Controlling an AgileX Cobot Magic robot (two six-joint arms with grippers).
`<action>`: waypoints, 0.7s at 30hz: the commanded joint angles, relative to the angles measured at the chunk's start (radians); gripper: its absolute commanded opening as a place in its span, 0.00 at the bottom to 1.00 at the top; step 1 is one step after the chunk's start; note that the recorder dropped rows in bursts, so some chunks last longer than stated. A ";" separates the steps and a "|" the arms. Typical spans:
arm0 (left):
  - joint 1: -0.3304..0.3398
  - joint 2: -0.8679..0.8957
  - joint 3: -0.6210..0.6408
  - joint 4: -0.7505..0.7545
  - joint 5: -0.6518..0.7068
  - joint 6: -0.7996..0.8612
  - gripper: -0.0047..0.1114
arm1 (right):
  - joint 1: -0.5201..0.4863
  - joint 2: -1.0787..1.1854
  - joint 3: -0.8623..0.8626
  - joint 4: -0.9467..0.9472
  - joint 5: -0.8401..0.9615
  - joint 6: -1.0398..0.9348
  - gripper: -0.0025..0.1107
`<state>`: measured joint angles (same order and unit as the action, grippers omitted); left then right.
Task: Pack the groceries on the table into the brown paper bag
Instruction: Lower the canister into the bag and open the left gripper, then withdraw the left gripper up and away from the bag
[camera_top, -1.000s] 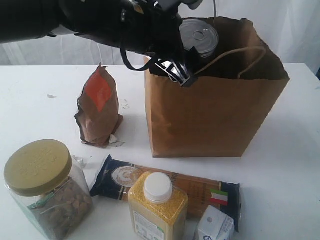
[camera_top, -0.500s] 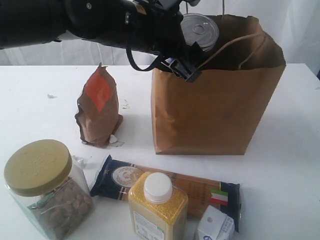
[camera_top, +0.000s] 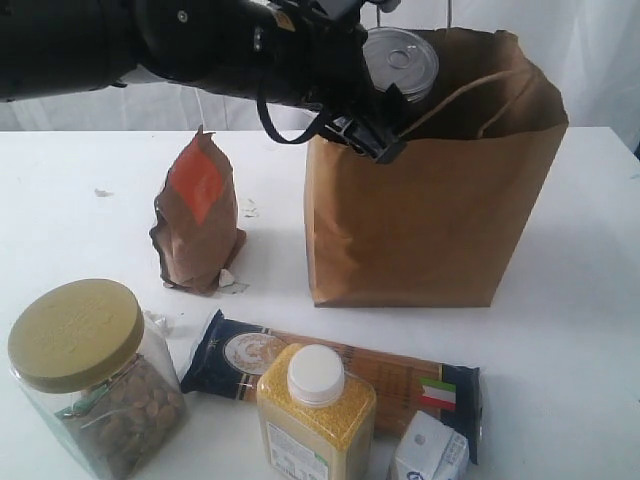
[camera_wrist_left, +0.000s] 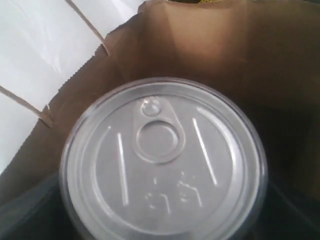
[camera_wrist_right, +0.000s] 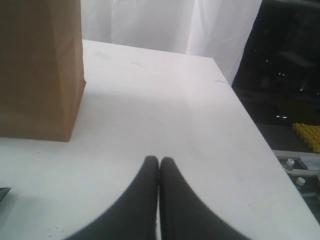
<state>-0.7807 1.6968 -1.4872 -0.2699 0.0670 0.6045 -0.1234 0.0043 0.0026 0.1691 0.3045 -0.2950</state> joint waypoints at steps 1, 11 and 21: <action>0.000 0.023 0.002 -0.009 0.011 -0.009 0.87 | -0.005 -0.004 -0.003 -0.004 -0.014 0.005 0.02; 0.000 0.022 0.002 -0.009 -0.103 -0.002 0.95 | -0.005 -0.004 -0.003 -0.004 -0.014 0.005 0.02; 0.000 -0.031 -0.004 -0.009 -0.100 -0.002 0.95 | -0.005 -0.004 -0.003 -0.004 -0.014 0.005 0.02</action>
<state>-0.7807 1.6825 -1.4872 -0.2678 -0.0601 0.6018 -0.1234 0.0043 0.0026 0.1691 0.3045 -0.2950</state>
